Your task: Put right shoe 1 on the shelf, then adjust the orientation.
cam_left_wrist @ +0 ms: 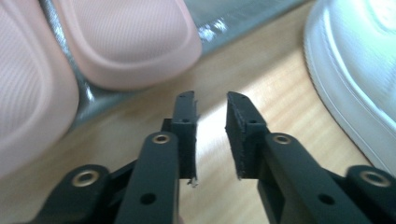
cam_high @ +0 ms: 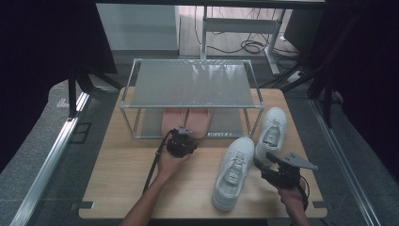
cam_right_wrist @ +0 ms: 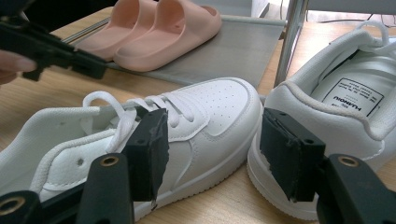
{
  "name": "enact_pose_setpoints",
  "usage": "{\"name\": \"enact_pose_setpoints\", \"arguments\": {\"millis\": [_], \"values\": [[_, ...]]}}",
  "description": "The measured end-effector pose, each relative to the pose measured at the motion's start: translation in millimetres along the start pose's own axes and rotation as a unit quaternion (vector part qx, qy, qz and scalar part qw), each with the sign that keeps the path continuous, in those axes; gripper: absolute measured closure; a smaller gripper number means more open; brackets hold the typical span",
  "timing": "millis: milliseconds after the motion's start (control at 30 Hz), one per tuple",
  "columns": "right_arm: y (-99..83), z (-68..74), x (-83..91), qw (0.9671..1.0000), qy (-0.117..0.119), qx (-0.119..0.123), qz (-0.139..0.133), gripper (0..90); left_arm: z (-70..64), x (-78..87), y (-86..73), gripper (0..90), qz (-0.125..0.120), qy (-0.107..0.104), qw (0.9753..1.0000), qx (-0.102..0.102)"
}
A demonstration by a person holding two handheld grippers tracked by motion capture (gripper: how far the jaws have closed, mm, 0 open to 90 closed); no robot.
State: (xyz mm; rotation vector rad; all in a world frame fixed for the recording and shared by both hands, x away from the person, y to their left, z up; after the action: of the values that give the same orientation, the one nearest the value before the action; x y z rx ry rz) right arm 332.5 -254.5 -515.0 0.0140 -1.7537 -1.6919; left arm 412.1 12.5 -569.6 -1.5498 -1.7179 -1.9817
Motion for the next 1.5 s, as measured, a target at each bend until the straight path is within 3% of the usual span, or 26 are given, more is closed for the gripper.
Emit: {"name": "enact_pose_setpoints", "arguments": {"millis": [300,400,533,600,967,1133,1500], "values": [[-1.5,4.5,-4.9,1.0000,0.006,0.001,0.003,42.2,-2.5,31.0,-26.2,61.4,-0.013,-0.011,0.9998,-0.002],[-2.0,3.0,-5.1,1.0000,0.008,-0.003,0.001,42.2,-5.2,37.3,-36.9,56.4,-0.009,-0.020,0.9997,0.004],[-0.1,4.0,-1.3,0.9999,0.014,0.002,-0.005,42.2,-10.1,43.5,-56.3,52.6,0.012,-0.023,0.9996,-0.013],[0.7,5.2,-0.3,0.9999,0.014,0.004,-0.007,42.2,-10.1,47.5,-61.0,51.6,0.010,-0.022,0.9997,-0.008],[-1.9,8.0,-3.9,0.9998,0.015,0.009,-0.001,42.3,-0.8,71.3,-75.0,47.1,-0.007,-0.015,0.9999,-0.004],[-2.9,9.5,-2.2,0.9998,0.014,0.012,0.000,42.6,8.7,82.4,-89.1,45.1,-0.004,-0.006,1.0000,0.005],[-0.3,15.7,0.7,0.9996,0.022,0.016,0.000,47.2,18.4,89.9,-89.7,44.0,-0.010,0.001,0.9998,0.015]]}}
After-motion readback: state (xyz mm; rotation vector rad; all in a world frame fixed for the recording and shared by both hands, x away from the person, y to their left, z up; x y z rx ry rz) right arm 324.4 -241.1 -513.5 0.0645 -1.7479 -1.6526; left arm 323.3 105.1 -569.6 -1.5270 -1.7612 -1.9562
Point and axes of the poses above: each handheld gripper's, and its own axes: x roughly backward along the jaws, y roughly out of its top, z roughly to its left, the point moved 9 cm from there along -x, roughly forward along the jaws, and after that the axes turned 1 degree about z, right-handed, at the moved point
